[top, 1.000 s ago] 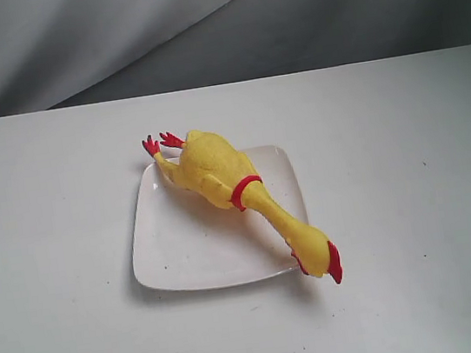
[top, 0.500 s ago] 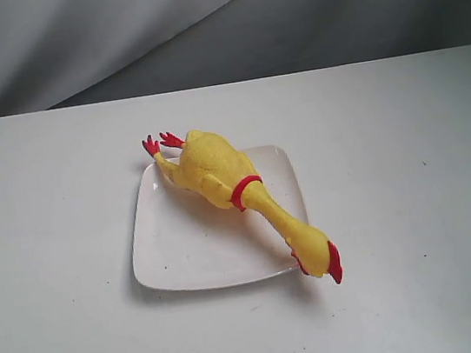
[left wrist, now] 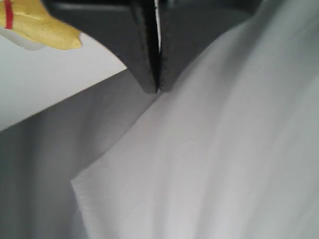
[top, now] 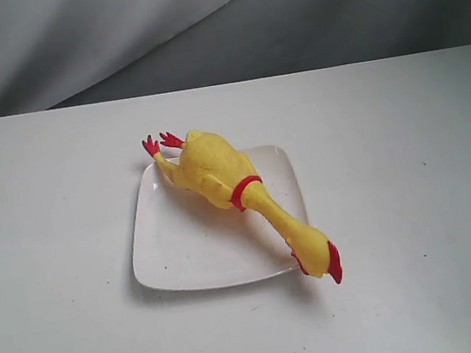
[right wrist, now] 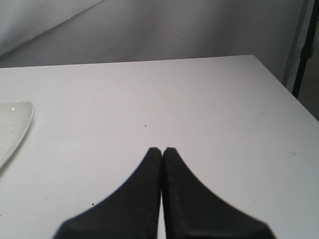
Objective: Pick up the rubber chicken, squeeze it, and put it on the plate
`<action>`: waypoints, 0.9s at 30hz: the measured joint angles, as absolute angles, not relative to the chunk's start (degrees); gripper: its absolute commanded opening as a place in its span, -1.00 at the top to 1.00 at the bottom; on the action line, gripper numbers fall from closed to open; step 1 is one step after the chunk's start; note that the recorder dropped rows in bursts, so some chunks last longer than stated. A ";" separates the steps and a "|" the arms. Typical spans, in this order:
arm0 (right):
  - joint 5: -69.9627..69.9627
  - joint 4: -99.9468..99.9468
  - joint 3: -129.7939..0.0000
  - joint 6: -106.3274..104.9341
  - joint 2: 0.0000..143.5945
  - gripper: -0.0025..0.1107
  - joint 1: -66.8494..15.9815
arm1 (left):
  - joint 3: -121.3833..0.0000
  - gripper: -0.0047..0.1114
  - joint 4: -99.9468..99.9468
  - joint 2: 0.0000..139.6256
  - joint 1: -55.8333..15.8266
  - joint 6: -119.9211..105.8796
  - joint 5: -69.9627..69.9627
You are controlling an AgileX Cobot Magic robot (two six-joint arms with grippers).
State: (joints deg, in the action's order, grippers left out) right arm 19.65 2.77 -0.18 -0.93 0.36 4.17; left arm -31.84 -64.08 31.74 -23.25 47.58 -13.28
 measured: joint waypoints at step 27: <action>19.65 2.77 -0.18 -0.89 0.36 0.96 4.17 | -28.96 0.91 -46.76 0.22 7.93 47.58 -15.15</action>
